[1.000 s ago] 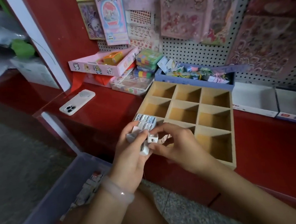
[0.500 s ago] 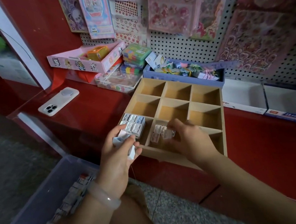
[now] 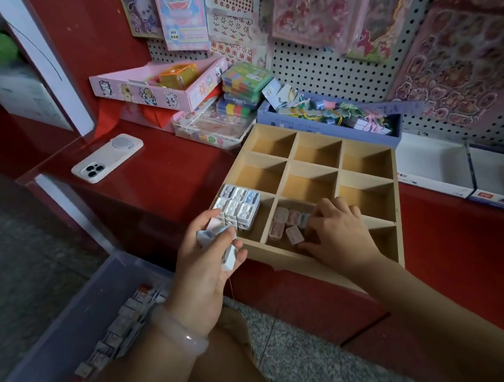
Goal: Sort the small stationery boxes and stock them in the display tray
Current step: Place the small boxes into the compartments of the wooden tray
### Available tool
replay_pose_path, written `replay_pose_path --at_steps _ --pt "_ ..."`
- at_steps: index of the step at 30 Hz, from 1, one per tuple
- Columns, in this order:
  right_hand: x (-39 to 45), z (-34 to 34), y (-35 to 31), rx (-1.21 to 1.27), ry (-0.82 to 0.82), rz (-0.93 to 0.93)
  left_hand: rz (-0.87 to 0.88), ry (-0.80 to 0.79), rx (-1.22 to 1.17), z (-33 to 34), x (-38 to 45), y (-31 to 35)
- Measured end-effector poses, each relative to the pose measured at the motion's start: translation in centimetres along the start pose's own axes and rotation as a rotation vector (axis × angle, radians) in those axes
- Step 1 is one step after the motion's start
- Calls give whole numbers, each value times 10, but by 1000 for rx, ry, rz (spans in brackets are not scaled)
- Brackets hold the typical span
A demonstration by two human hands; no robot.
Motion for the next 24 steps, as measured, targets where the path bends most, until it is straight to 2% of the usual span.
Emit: replay_pose_path --at_steps 8,16,18,20,22,24 --pt "11 1 -14 5 -21 5 -51 -19 -38 10 -6 -3" --pt "9 1 -6 32 0 18 -216 -128 -240 26 -13 -7" --pt "9 -11 -2 180 92 31 -231 -155 -234 30 -15 -8" --pt "11 -23 -1 449 141 36 -238 -194 -198 36 -17 -9" --pt "14 -32 -7 739 69 20 -229 -245 -129 42 -19 -10" --pt "13 -35 -20 1022 -88 -30 -207 -295 -61 47 -22 -11"
Point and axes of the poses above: each hand's wrist, its own x-axis towards the middle knuckle, its own z-axis out of the palm, y = z × x, the point moved 8 cm from there along x, towards the middle knuckle, and after that the axes turned 8 degrees about -x, right-handed, at the moved point
